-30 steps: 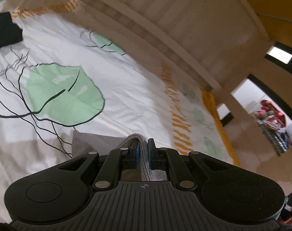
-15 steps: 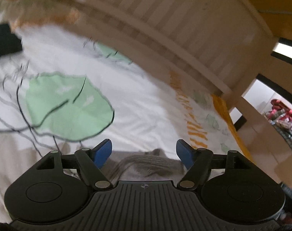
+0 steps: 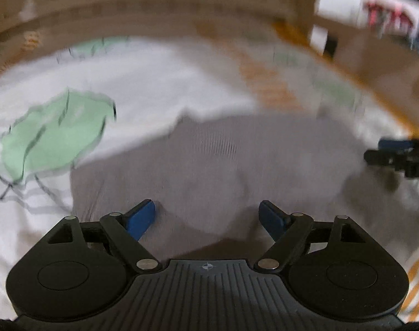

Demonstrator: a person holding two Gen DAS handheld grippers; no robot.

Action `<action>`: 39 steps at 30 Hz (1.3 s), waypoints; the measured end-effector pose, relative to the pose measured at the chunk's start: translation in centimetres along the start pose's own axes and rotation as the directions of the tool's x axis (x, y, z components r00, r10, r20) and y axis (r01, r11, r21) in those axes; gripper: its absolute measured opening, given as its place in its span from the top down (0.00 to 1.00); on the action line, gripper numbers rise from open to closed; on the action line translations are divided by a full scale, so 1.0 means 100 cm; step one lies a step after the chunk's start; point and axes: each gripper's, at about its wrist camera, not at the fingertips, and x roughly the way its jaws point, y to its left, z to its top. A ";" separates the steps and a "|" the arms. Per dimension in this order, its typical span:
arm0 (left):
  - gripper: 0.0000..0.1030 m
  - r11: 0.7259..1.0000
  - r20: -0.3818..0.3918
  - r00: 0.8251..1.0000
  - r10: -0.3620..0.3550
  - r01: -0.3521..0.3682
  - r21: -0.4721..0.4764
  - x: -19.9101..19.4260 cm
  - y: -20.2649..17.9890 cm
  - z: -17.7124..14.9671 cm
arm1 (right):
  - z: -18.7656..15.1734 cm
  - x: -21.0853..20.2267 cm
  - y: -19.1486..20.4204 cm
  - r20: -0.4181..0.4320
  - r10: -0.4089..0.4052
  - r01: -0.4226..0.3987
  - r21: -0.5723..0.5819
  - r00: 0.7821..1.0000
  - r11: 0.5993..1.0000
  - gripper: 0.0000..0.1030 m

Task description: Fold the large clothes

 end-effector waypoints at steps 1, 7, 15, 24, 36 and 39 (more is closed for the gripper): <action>0.18 1.000 -0.011 1.000 0.006 -0.006 0.023 0.003 0.000 -0.005 | -0.005 0.008 0.003 -0.055 -0.005 0.004 -0.017 0.998 1.000 0.21; 0.17 1.000 -0.021 1.000 -0.002 0.002 0.011 0.001 0.005 -0.008 | -0.023 0.028 -0.002 -0.213 -0.010 0.009 -0.007 0.977 1.000 0.19; 0.17 0.999 0.055 0.998 0.022 -0.020 -0.030 -0.022 0.013 0.000 | -0.014 0.009 0.003 -0.113 -0.003 0.005 0.017 0.994 1.000 0.19; 0.17 0.979 0.030 0.992 0.121 -0.114 -0.170 -0.015 0.050 0.004 | -0.028 0.005 0.075 -0.128 0.082 -0.113 -0.260 0.988 0.959 0.18; 0.17 0.960 0.070 0.997 0.017 0.003 -0.279 -0.042 0.080 0.002 | -0.025 -0.014 0.040 -0.058 0.090 -0.095 -0.106 0.994 0.990 0.15; 0.16 0.937 0.055 0.998 -0.036 0.052 -0.347 -0.045 0.094 -0.008 | -0.020 -0.029 0.006 0.003 0.060 -0.060 0.024 0.998 0.998 0.12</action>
